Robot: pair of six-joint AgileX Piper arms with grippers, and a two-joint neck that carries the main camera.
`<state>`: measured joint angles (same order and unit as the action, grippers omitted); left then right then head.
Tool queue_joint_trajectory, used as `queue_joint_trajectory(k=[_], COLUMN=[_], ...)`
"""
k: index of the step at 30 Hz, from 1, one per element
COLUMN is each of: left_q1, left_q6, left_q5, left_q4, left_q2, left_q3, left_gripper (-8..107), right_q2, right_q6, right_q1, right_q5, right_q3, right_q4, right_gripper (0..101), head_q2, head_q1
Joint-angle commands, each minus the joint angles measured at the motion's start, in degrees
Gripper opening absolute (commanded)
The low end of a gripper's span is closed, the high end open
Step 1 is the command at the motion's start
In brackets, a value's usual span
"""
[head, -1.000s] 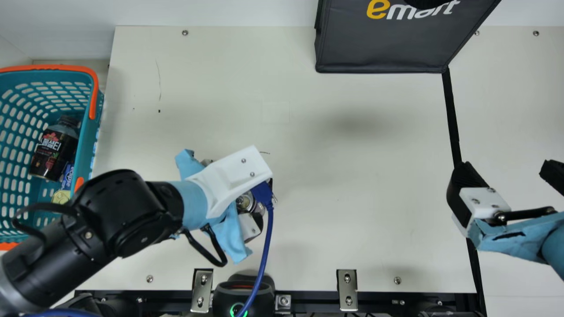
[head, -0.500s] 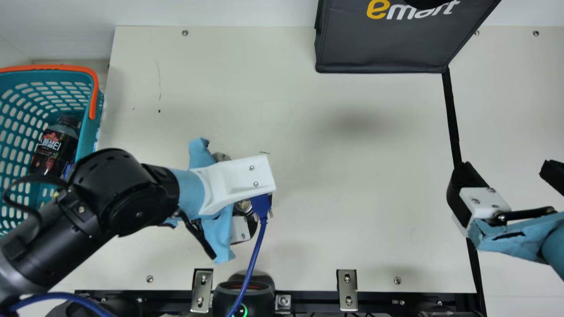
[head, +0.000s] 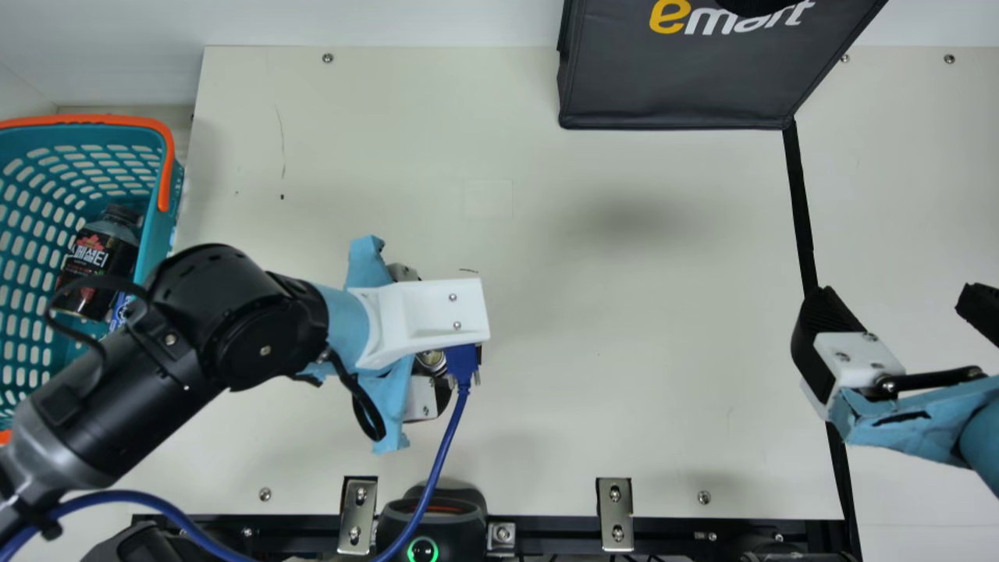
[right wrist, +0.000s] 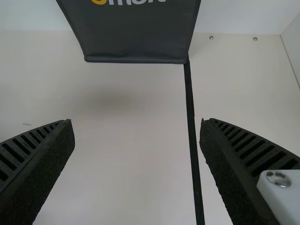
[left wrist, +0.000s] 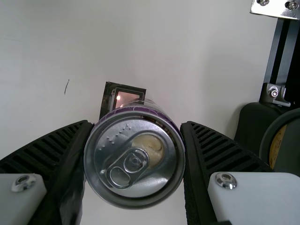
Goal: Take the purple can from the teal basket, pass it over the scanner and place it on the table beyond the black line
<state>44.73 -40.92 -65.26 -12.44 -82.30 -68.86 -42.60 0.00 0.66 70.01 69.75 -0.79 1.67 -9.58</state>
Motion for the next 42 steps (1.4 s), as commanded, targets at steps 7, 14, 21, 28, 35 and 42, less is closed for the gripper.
queue_joint_trajectory(k=[7, 14, 21, 28, 35, 42], left_q1=[-0.48, -0.80, -1.05, -1.31, -1.97, -3.72], left_q6=[-0.90, -1.55, -1.88, -1.81, 0.37, 6.00], left_q5=[1.11, 1.99, 2.45, 2.56, 1.76, -0.77], left_q4=[-0.69, -1.00, -1.37, -1.70, -2.29, -4.37], left_q2=[-0.97, -1.59, -2.04, -2.29, -1.37, 2.07], left_q3=[0.43, 0.80, 1.04, 1.11, 0.79, 1.67], left_gripper=[15, 39, 62, 85, 90, 90], right_q2=[0.00, 0.00, 0.00, 0.00, 0.00, 0.00], right_q6=[0.00, 0.00, 0.00, 0.00, 0.00, 0.00], right_q1=[0.00, 0.00, 0.00, 0.00, 0.00, 0.00], right_q5=[0.00, 0.00, 0.00, 0.00, 0.00, 0.00], right_q3=[0.00, 0.00, 0.00, 0.00, 0.00, 0.00], right_q4=[0.00, 0.00, 0.00, 0.00, 0.00, 0.00], right_gripper=[95, 95, 95, 95, 95, 95], head_q2=[-0.09, -0.09, -0.09, -0.09, -0.09, -0.09], head_q1=[1.66, 1.66, 1.66, 1.66, 1.66, 1.66])
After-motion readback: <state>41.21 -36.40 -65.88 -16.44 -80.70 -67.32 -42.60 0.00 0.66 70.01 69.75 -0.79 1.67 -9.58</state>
